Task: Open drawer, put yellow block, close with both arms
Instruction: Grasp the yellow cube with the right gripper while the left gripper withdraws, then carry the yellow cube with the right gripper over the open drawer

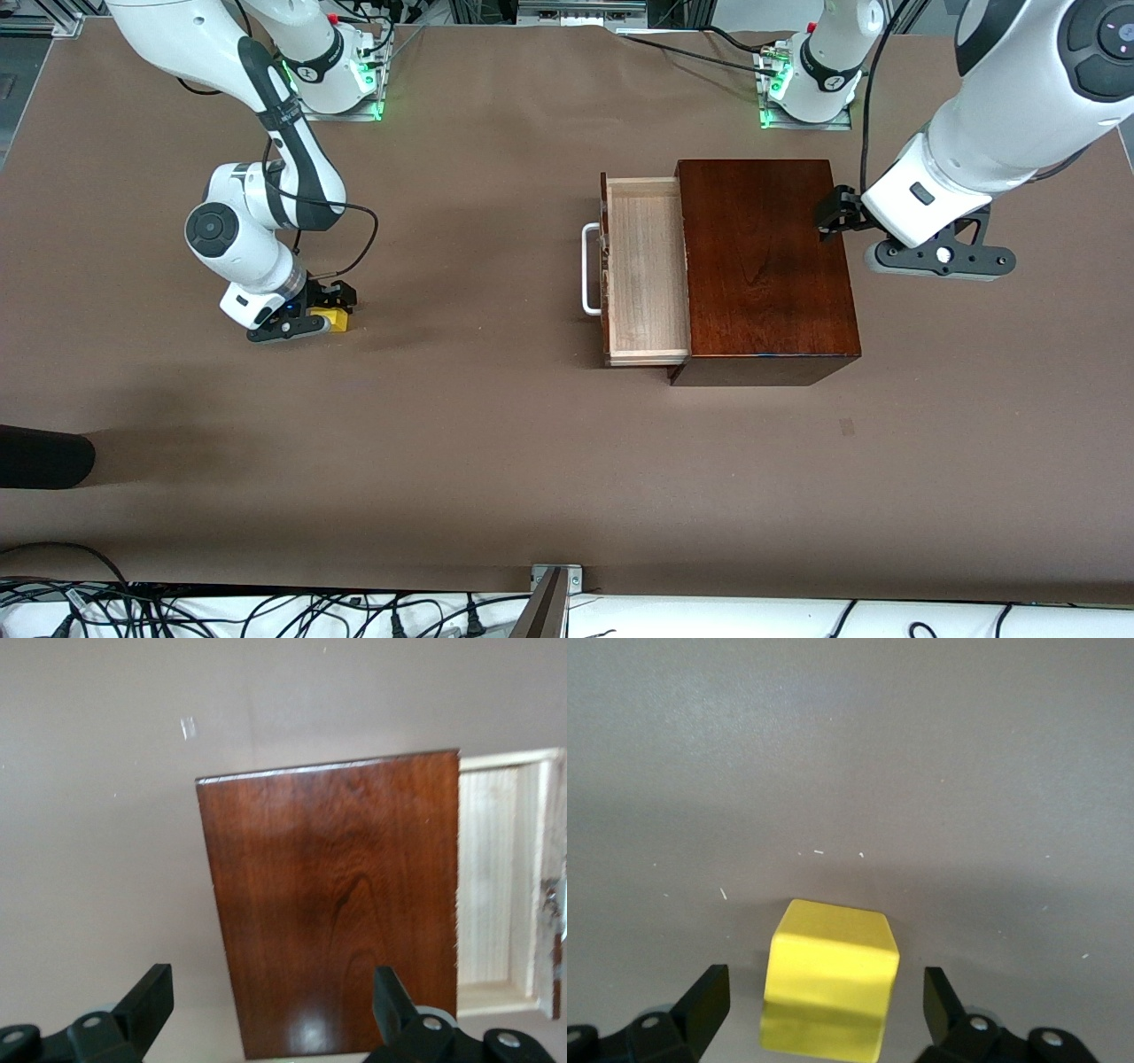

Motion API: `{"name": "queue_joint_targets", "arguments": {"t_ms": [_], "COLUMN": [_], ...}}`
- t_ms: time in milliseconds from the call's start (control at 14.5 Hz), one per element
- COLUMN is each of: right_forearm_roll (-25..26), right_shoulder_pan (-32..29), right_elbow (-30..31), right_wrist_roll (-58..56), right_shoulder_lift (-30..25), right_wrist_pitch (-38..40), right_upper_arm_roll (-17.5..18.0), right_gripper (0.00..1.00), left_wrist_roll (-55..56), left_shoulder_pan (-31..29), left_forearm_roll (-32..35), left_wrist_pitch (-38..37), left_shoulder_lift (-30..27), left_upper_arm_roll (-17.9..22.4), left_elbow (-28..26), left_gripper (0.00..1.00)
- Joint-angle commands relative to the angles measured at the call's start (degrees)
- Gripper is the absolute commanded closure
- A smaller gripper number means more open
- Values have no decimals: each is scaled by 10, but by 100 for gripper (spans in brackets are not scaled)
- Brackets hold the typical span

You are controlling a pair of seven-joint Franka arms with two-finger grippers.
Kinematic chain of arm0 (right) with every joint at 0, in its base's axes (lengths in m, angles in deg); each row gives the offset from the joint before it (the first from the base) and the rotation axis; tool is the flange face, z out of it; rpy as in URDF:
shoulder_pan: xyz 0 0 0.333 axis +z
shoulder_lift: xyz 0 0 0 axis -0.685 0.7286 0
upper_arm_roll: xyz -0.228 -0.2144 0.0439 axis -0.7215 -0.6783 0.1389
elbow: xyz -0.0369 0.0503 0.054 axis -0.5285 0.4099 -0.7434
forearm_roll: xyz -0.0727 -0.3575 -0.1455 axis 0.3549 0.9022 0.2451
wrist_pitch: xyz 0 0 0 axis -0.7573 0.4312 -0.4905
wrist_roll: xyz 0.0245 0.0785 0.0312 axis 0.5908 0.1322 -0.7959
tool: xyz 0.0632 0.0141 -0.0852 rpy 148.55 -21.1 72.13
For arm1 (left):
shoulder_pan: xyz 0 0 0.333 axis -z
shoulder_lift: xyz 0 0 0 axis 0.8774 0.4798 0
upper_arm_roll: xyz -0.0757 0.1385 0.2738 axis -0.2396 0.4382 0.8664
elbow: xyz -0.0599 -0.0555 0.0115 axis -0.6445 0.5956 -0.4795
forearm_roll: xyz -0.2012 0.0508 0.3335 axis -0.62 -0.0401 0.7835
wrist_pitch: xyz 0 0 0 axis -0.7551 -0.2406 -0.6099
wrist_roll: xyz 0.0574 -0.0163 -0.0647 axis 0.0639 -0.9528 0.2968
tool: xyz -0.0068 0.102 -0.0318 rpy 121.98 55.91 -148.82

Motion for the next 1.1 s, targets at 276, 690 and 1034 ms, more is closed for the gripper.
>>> {"name": "queue_joint_targets", "arguments": {"t_ms": [276,690,1034], "right_forearm_roll": [-12,-4,-2], "right_shoulder_pan": [1,2,3], "right_elbow": [14,-29,-186], "right_wrist_roll": [-6,-40,-83], "right_shoulder_lift": [-6,-62,-68], "right_wrist_pitch": [-12,62,257], "right_upper_arm_roll": [1,14,62], "right_gripper": [91,100,100], "left_wrist_roll": [-153,-299,-288], "left_shoulder_pan": [42,114,111], "left_forearm_roll": [-48,-62,-53], "left_wrist_pitch": [-1,76,117], "left_shoulder_lift": [-74,-125,-148], "left_upper_arm_roll": [136,283,279], "left_elbow": [-50,-136,-179], "left_gripper": [0,0,0]}}
